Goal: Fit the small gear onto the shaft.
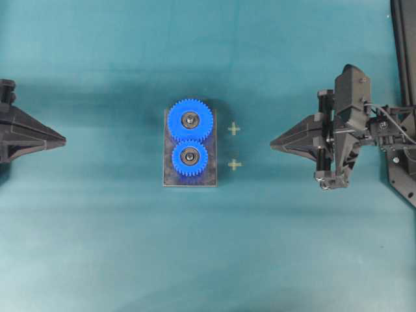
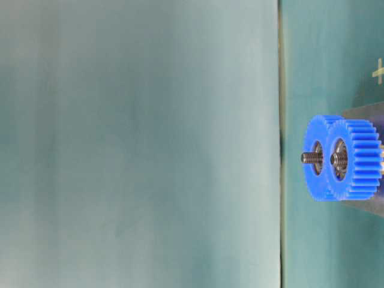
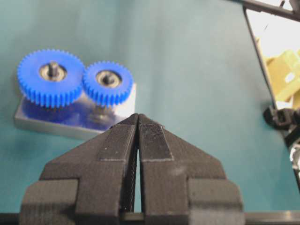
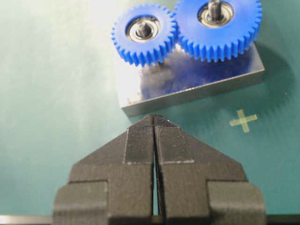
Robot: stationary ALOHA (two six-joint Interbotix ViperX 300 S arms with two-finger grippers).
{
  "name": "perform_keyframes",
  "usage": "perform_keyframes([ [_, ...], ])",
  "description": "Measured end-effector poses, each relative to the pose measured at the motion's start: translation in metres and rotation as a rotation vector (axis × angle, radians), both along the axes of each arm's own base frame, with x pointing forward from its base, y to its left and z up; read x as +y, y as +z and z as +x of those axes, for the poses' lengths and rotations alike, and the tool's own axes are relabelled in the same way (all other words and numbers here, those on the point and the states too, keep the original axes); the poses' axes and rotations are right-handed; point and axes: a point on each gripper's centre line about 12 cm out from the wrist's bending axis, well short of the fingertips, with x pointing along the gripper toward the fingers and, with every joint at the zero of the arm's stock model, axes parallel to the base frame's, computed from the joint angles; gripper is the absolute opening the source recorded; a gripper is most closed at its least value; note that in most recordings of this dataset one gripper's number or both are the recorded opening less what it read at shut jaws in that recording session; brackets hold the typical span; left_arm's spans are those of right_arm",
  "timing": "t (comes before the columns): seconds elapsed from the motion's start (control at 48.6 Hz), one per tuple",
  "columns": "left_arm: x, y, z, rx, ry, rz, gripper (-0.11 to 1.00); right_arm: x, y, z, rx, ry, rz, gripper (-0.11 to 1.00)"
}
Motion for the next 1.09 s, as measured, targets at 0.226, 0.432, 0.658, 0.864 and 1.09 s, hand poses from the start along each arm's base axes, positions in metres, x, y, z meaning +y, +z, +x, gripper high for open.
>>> perform_keyframes([
  [0.226, 0.0, 0.0002, 0.0, -0.002, -0.001, 0.006, 0.0, 0.0, -0.0005, -0.0003, 0.002, 0.0, 0.0, -0.01],
  [0.432, 0.0, 0.0002, 0.0, -0.002, -0.001, 0.003, 0.0, 0.0, -0.0005, -0.0003, 0.002, 0.0, 0.0, -0.01],
  [0.658, 0.0005, 0.0019, 0.0002, -0.015, 0.007, -0.019, 0.0, 0.0, -0.0005, -0.0003, 0.002, 0.001, -0.001, -0.01],
  [0.864, 0.0024, 0.0081, 0.0006, -0.074, 0.012, -0.002, 0.0, 0.0, -0.0005, -0.0003, 0.002, 0.001, -0.001, -0.01],
  [1.09, 0.0024, 0.0072, 0.0007, -0.079, -0.007, 0.102, 0.0, 0.0004, -0.0023, -0.0015, 0.008, 0.002, -0.001, -0.01],
])
